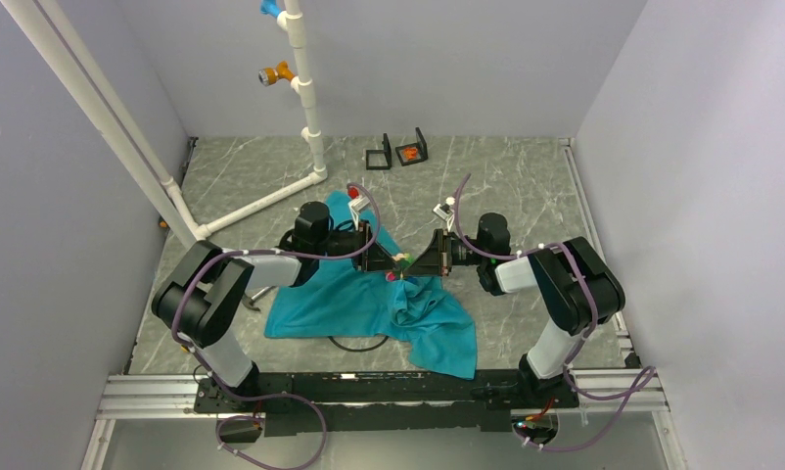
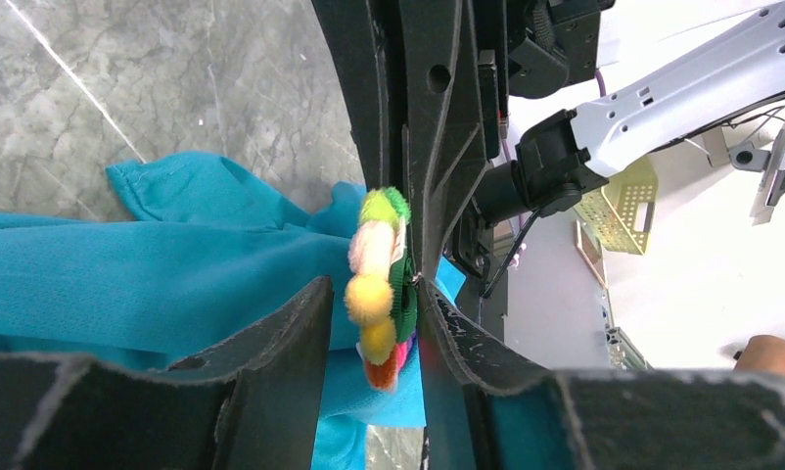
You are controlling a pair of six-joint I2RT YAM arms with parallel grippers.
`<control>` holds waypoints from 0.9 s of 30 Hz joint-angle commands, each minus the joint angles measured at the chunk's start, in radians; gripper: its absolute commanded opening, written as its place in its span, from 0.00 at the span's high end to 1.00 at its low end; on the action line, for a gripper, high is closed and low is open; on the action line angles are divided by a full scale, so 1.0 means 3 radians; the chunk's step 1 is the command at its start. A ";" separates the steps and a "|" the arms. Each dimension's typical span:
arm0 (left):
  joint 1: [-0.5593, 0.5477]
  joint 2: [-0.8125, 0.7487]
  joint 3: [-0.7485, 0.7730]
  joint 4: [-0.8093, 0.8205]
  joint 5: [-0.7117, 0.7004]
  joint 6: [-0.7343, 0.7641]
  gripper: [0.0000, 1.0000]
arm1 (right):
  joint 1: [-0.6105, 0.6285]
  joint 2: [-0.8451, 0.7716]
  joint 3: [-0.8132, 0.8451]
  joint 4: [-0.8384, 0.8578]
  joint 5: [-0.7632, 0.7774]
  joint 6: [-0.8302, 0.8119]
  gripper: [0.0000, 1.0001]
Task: Remove the brooch from the garment
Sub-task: Remove the brooch from the clothes.
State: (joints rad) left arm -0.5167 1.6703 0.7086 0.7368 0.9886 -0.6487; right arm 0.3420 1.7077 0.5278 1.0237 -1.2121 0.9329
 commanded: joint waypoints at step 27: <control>-0.0011 0.0059 -0.0020 0.0611 0.0164 -0.0396 0.53 | 0.0062 0.0034 0.0043 0.0231 -0.0074 0.0114 1.00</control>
State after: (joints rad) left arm -0.5255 1.6730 0.7204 0.7780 0.9749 -0.7021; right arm 0.3573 1.6897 0.5316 0.9112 -1.1965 0.8665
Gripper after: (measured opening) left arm 0.470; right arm 0.051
